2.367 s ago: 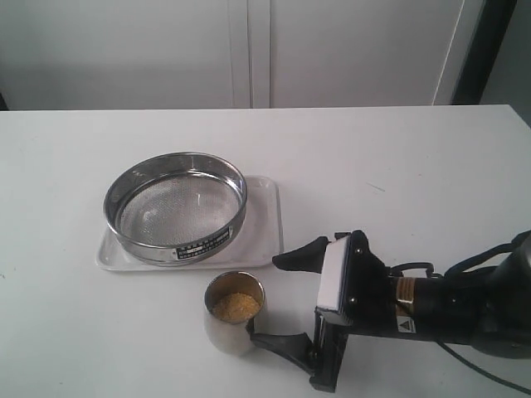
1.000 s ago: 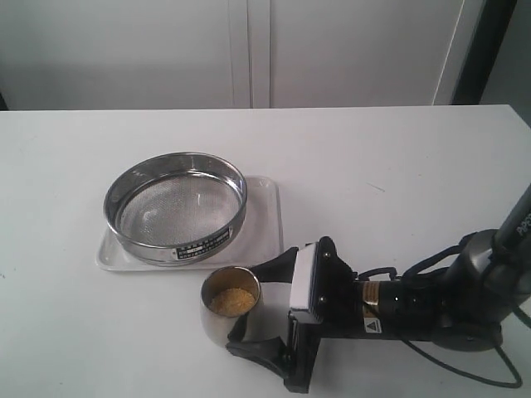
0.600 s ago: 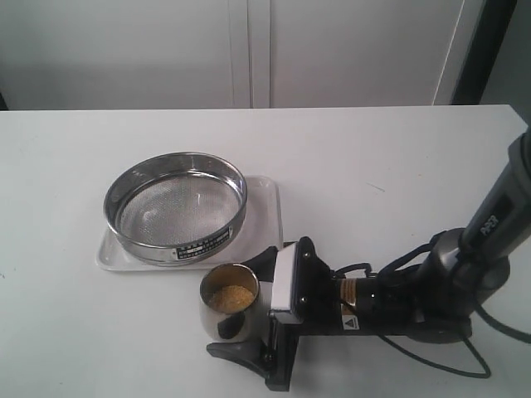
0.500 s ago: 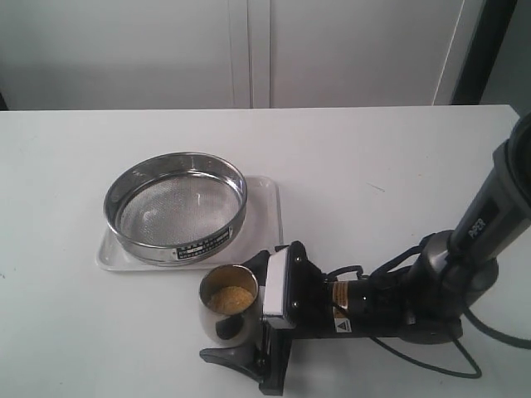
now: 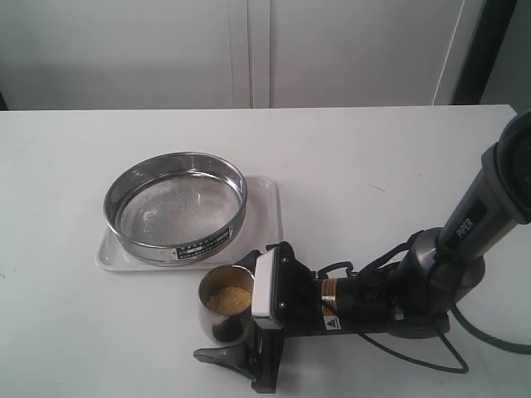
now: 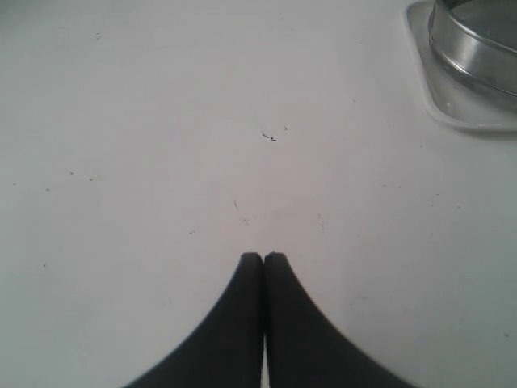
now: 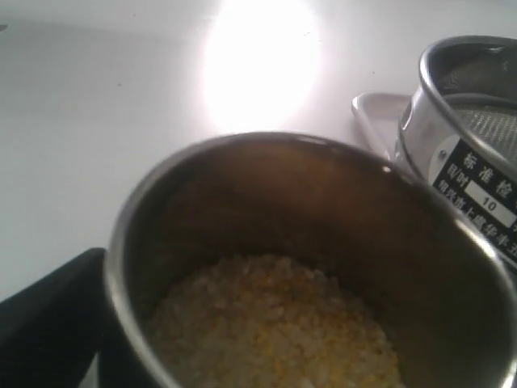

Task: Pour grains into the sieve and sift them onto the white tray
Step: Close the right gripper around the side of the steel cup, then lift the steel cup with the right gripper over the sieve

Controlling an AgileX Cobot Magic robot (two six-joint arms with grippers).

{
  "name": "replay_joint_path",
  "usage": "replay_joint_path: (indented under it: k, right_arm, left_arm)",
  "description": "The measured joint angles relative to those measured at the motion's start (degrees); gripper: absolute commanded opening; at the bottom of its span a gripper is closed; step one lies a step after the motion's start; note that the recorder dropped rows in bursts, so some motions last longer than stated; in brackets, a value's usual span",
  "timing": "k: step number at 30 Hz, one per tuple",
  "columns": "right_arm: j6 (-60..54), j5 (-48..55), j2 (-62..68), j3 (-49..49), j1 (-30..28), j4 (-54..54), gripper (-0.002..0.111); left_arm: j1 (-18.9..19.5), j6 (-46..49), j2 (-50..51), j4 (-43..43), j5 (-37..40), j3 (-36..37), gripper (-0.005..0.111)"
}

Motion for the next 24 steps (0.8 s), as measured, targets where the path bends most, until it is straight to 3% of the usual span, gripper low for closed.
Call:
replay_joint_path:
  k: [5, 7, 16, 20, 24]
  right_arm:
    - [0.0, 0.2, 0.0, 0.0, 0.0, 1.1, 0.086]
    - [0.0, 0.3, 0.0, 0.0, 0.0, 1.2, 0.08]
    - [1.5, 0.5, 0.0, 0.0, 0.0, 1.5, 0.021]
    - [2.4, 0.5, 0.0, 0.0, 0.0, 1.7, 0.005]
    - [3.2, 0.5, 0.0, 0.0, 0.1, 3.1, 0.001]
  left_arm:
    - [0.0, 0.0, 0.0, 0.0, 0.0, 0.0, 0.0]
    - [0.0, 0.0, 0.0, 0.0, 0.0, 0.0, 0.0]
    - [0.0, 0.0, 0.0, 0.0, 0.0, 0.0, 0.0]
    - [0.0, 0.0, 0.0, 0.0, 0.0, 0.0, 0.0]
    - [0.0, 0.0, 0.0, 0.0, 0.0, 0.0, 0.0]
